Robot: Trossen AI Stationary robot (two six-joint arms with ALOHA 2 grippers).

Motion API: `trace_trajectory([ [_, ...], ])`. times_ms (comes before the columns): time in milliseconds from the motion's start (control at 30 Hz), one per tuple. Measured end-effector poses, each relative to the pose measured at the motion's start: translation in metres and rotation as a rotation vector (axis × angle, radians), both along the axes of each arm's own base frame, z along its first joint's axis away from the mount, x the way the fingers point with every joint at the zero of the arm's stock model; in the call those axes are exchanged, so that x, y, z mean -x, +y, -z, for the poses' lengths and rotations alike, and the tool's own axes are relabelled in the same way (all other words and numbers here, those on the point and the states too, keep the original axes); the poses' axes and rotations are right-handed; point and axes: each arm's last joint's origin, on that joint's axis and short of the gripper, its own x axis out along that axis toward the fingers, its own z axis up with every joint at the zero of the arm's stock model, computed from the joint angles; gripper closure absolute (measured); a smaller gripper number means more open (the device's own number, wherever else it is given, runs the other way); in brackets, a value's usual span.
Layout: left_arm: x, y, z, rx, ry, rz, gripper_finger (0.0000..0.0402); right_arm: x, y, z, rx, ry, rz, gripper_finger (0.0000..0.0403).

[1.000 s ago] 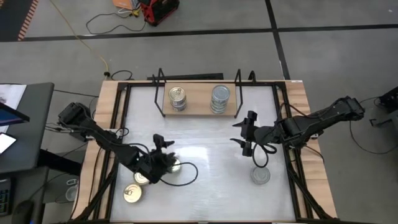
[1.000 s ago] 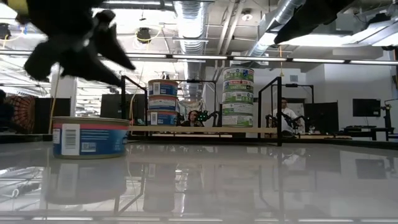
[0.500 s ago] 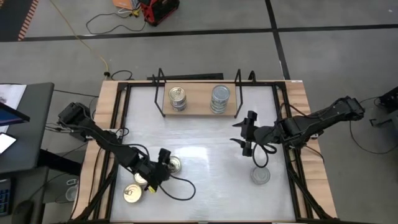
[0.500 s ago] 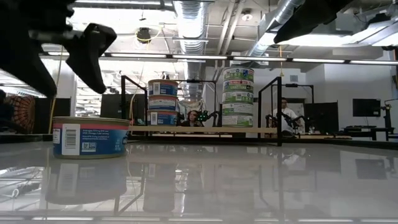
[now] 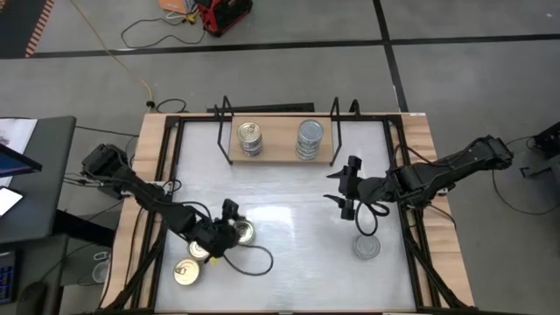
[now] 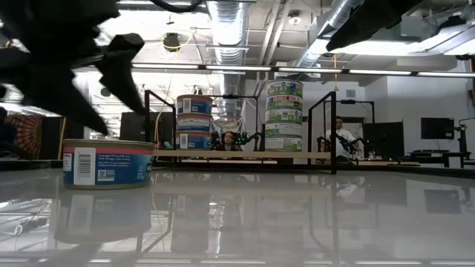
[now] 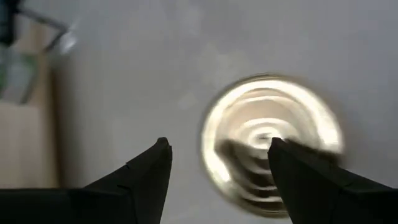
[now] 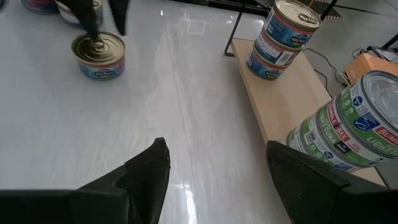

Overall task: Stack canned seafood by type on shelf
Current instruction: Stack the blue pink tuna can on top of the blue pink tuna can on the shelf

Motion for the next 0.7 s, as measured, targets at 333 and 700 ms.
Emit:
trace_trajectory([
  [333,-0.015,0.005,-0.006,0.212,0.038,0.014,0.0148,-0.001,0.000,-0.001,-0.001,-0.008,-0.004,0.0111],
  [700,-0.021,-0.005,0.013,0.258,0.160,0.123,0.0148,-0.001,0.000,-0.001,-0.003,-0.012,-0.004,0.0111],
])
